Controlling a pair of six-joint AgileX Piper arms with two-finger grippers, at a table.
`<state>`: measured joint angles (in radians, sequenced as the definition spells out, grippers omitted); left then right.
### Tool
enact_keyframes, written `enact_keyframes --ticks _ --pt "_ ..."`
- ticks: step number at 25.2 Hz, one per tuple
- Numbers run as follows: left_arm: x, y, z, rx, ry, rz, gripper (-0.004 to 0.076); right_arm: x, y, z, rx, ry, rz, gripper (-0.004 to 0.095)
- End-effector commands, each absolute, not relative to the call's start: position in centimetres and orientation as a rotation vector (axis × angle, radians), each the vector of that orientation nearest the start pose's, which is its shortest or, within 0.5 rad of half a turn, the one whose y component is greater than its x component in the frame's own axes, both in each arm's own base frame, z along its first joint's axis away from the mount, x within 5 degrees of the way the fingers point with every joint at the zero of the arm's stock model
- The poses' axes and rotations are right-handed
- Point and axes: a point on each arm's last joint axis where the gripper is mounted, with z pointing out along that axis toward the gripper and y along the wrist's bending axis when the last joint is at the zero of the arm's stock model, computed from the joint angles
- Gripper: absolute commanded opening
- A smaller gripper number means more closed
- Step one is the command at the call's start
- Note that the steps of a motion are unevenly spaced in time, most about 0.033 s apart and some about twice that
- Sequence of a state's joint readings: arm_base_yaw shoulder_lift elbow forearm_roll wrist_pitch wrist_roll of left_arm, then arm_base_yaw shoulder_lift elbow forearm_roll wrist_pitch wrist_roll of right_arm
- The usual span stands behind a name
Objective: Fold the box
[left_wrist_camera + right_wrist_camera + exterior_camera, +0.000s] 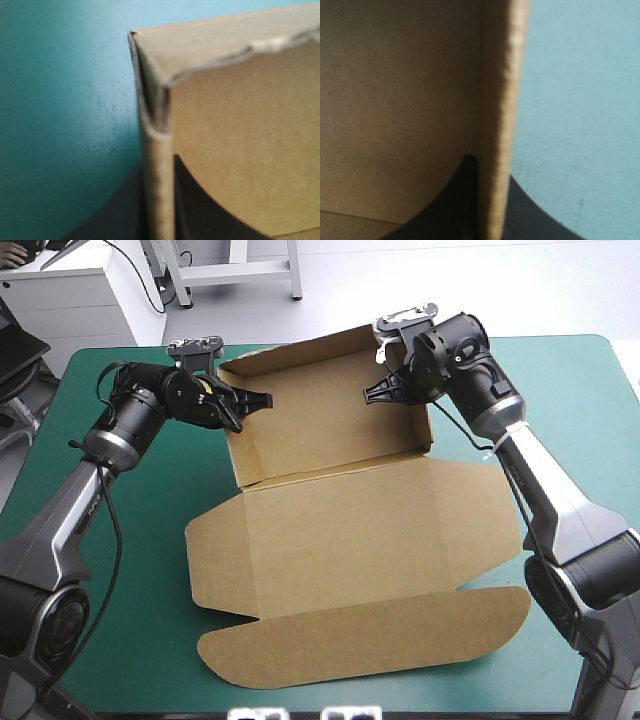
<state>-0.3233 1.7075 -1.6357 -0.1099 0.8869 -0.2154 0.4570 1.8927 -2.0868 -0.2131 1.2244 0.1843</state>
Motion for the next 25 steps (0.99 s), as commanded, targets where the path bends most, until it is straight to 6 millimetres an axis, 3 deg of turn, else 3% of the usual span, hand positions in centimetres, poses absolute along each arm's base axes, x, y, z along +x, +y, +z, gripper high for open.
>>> enact_keyframes --ticks 1,4,7,12,18,21,25 --pt "36.2 -13.4 37.7 0.11 2.413 -0.336 -0.0008 37.5 17.4 41.0 -0.359 2.408 0.069 -0.0014" --pt "37.1 -13.6 35.2 0.115 2.521 -0.294 -0.0008 38.4 17.7 39.2 -0.367 2.462 0.038 -0.0014" --pt "38.4 -13.9 31.4 0.131 2.664 -0.215 -0.0008 40.3 17.9 35.6 -0.365 2.562 0.007 -0.0014" --pt "39.7 -14.3 28.0 0.126 2.753 -0.177 -0.0008 42.6 17.9 31.4 -0.365 2.648 -0.023 -0.0014" --pt "40.9 -14.8 25.6 0.038 2.764 -0.199 -0.0008 44.8 17.1 26.8 -0.354 2.759 0.085 -0.0014" --pt "41.1 -15.0 25.4 -0.014 2.763 -0.226 -0.0008 45.1 16.9 25.9 -0.367 2.78 0.099 -0.0014" --pt "41.5 -16.0 26.5 -0.092 2.708 -0.399 -0.0008 45.4 17.4 26.2 -0.378 2.736 0.146 -0.0014"
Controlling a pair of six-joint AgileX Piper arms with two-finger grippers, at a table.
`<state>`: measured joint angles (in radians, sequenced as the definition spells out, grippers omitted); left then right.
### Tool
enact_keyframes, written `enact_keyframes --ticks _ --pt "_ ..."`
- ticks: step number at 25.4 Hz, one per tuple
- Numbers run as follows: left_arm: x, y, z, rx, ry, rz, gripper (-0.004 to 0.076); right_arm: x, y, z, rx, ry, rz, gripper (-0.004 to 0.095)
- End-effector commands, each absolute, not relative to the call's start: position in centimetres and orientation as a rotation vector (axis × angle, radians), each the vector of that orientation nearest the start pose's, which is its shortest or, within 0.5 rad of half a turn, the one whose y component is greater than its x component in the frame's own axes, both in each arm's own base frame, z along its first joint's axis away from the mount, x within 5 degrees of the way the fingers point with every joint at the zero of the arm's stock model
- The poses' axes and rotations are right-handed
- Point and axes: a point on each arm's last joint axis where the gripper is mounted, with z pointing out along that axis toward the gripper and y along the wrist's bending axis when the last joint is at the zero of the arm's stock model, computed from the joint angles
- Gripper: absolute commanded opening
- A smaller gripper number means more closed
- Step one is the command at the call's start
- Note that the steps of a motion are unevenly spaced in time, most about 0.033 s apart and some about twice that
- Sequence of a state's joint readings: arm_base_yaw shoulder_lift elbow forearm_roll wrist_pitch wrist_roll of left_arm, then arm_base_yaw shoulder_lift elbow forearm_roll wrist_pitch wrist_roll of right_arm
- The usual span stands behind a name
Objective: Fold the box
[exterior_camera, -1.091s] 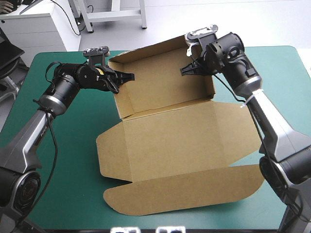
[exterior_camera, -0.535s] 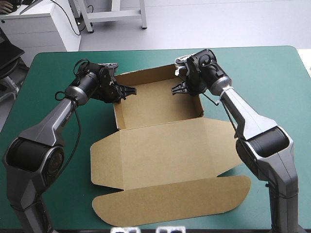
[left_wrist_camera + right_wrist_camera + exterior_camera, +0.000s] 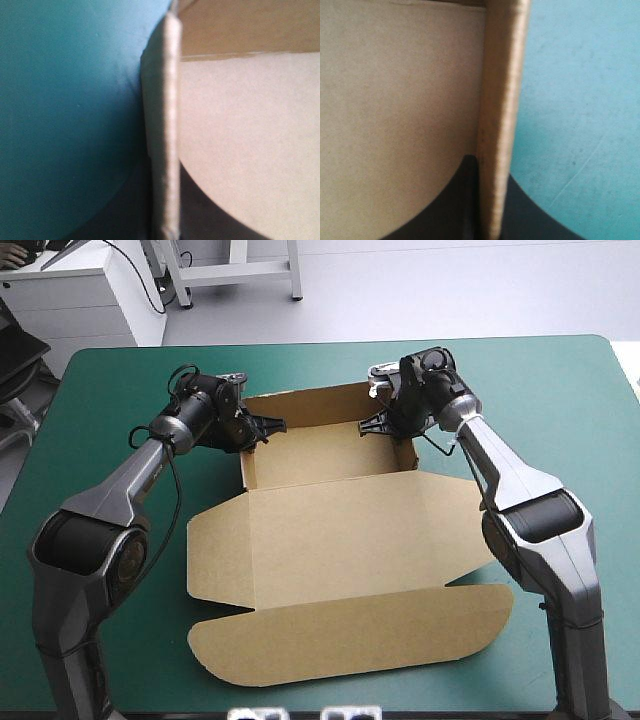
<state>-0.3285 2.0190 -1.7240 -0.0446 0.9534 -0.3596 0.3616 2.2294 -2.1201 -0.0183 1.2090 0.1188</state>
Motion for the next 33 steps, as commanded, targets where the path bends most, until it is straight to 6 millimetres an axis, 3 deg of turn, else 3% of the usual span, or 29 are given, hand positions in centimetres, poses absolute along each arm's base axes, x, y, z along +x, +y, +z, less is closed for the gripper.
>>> enact_keyframes --ticks 1,4,10,12,13,15,18,25,30,33 --pt "41.7 -16.2 27.1 -0.113 2.689 -0.426 -0.0008 45.4 17.5 26.2 -0.365 2.739 0.162 -0.0014" --pt "41.8 -16.9 28.3 -0.094 2.653 -0.438 -0.0008 45.3 17.5 26.2 -0.365 2.747 0.168 -0.0014" --pt "41.7 -17.3 28.4 0.014 2.63 -0.386 0.0008 45.2 17.3 27.6 -0.463 2.734 0.127 0.0006" --pt "41.5 -17.6 28.4 0.143 2.641 -0.395 0.0094 45.1 17.6 28.2 -0.533 2.705 0.166 0.0122" --pt "41.5 -17.6 28.4 0.152 2.642 -0.398 0.0183 45.1 17.8 28.5 -0.542 2.693 0.193 0.0253" --pt "41.4 -17.6 28.4 0.153 2.644 -0.398 0.0291 45.1 17.8 28.5 -0.542 2.693 0.19 0.0404" --pt "41.4 -17.5 28.3 0.147 2.659 -0.395 0.0408 45.2 17.6 28.5 -0.534 2.694 0.181 0.0546" --pt "40.9 -17.2 28.4 0.156 2.725 -0.365 0.0431 45.0 17.5 29.0 -0.508 2.687 0.172 0.0563" --pt "40.8 -16.9 30.2 0.173 2.728 -0.328 0.0431 44.6 16.3 31.5 -0.502 2.62 0.058 0.0563" --pt "40.8 -16.9 31.3 0.178 2.719 -0.332 0.0431 44.2 16.1 32.6 -0.49 2.601 0.086 0.0563"
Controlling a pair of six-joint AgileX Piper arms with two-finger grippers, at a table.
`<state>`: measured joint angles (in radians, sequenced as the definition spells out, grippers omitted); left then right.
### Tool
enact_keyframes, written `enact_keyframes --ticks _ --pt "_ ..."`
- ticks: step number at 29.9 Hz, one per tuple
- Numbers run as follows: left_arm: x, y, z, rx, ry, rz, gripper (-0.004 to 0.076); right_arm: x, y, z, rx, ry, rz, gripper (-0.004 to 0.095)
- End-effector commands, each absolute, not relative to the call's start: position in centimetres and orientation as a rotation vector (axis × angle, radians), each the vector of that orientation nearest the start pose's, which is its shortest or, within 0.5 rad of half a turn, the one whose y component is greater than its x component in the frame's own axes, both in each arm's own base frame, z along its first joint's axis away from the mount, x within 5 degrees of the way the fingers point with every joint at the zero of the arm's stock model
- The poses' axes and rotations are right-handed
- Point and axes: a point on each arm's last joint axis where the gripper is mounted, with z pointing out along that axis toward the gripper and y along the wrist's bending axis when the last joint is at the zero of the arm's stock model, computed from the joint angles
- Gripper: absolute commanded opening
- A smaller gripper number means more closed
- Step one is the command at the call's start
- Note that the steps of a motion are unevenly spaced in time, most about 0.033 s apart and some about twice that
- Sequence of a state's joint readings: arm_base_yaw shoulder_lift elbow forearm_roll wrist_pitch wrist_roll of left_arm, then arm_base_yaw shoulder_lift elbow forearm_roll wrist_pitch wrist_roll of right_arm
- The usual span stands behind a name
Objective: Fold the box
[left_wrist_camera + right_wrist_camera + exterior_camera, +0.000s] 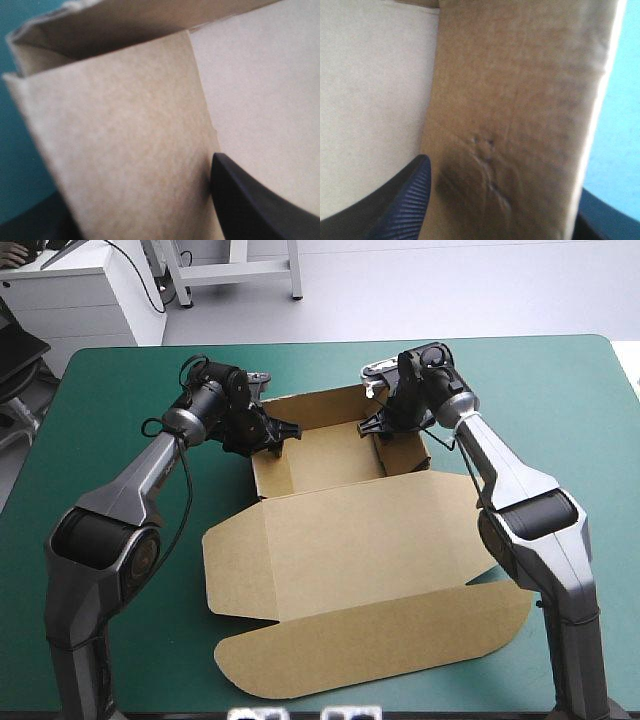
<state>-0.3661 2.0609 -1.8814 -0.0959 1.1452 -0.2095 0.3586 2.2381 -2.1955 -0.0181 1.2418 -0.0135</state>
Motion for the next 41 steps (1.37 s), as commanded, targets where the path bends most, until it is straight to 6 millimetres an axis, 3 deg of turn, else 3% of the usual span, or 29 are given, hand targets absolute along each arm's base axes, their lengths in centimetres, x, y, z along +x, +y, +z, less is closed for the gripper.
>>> enact_keyframes --ticks 1,12,20,26,30,34,38,39,41 --pt "40.8 -16.9 31.5 0.179 2.715 -0.334 0.0431 44.2 16.1 32.6 -0.487 2.602 0.09 0.0563" --pt "40.5 -16.4 32.3 0.177 2.748 -0.254 0.0431 44.0 15.8 33.3 -0.491 2.59 0.123 0.0563" --pt "40.0 -16.4 33.4 0.179 2.759 -0.285 0.0431 43.3 14.9 35.4 -0.475 2.54 0.051 0.0563" --pt "39.3 -16.6 38.3 0.181 2.611 -0.408 0.0431 41.4 13.8 39.2 -0.458 2.453 0.01 0.0563" --pt "37.4 -15.7 42.6 0.222 2.485 -0.409 0.0397 39.6 13.2 42.1 -0.442 2.387 0.023 0.0547" --pt "35.7 -14.3 45.3 0.213 2.404 -0.314 0.0271 37.9 12.5 44.4 -0.427 2.332 0.023 0.0397" --pt "33.1 -13.8 47.8 0.315 2.327 -0.349 0.0016 36.3 12.1 46.4 -0.419 2.284 0.048 0.0062" --pt "32.4 -13.7 48.4 0.374 2.301 -0.352 -0.0005 36.0 12.0 46.8 -0.423 2.273 0.047 -0.0025" --pt "31.1 -13.3 49.5 0.435 2.256 -0.339 -0.0008 35.7 11.8 47.1 -0.427 2.262 0.032 -0.0017"
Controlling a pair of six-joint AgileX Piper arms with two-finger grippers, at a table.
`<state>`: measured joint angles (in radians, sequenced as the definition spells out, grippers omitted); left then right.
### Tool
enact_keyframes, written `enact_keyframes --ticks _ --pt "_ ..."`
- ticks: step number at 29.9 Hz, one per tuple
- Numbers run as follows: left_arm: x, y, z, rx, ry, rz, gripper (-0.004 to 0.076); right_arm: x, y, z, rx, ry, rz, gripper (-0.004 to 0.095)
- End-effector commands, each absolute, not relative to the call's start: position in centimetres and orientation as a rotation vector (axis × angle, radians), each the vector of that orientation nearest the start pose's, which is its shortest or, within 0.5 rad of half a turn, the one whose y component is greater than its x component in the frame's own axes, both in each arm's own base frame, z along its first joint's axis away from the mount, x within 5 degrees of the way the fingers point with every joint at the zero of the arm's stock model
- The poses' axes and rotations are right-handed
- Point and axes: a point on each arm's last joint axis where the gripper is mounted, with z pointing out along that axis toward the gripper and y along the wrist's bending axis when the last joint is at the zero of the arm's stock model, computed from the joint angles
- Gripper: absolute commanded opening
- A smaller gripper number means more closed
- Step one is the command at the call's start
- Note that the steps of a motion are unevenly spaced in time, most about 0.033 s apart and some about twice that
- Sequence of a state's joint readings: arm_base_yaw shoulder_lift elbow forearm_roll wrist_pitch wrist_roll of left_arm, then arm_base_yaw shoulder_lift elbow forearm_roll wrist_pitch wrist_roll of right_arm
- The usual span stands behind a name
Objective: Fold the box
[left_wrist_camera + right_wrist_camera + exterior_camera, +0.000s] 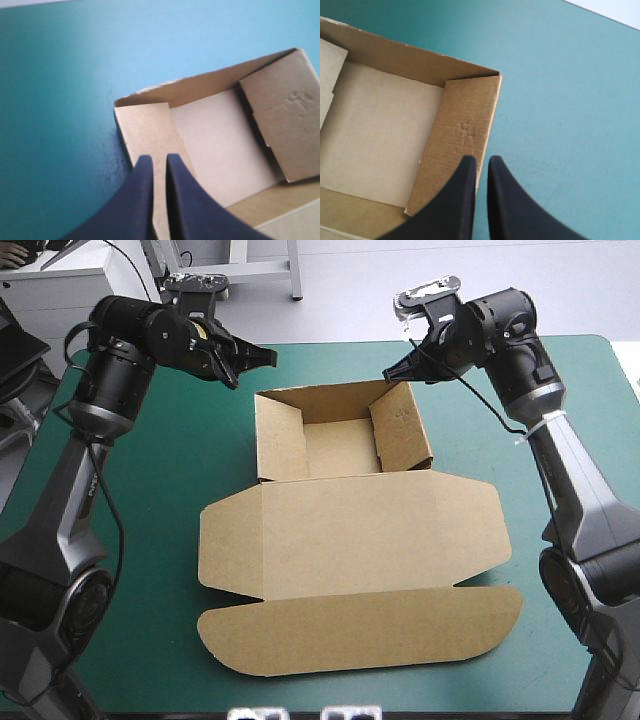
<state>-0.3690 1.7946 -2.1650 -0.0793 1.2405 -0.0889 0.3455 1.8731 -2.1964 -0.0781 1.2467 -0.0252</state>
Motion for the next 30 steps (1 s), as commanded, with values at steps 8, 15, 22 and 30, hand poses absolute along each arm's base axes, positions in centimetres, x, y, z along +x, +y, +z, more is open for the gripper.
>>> enact_keyframes --ticks 8,15,22,30 --pt "24.5 -9.0 51.8 0.371 2.187 -0.053 -0.0008 36.5 11.8 46.3 -0.444 2.279 -0.007 -0.0012" --pt "20.1 -5.7 48.7 0.264 2.24 0.108 -0.0008 38.6 12.9 43.4 -0.496 2.347 0.01 0.0127" --pt "15.4 -4.1 44.9 0.269 2.167 0.032 -0.0008 40.6 13.5 39.1 -0.528 2.46 -0.023 0.0412" --pt "9.4 -2.1 39.8 0.273 2.083 -0.063 -0.0008 42.2 13.1 33.6 -0.493 2.629 -0.036 0.0423"
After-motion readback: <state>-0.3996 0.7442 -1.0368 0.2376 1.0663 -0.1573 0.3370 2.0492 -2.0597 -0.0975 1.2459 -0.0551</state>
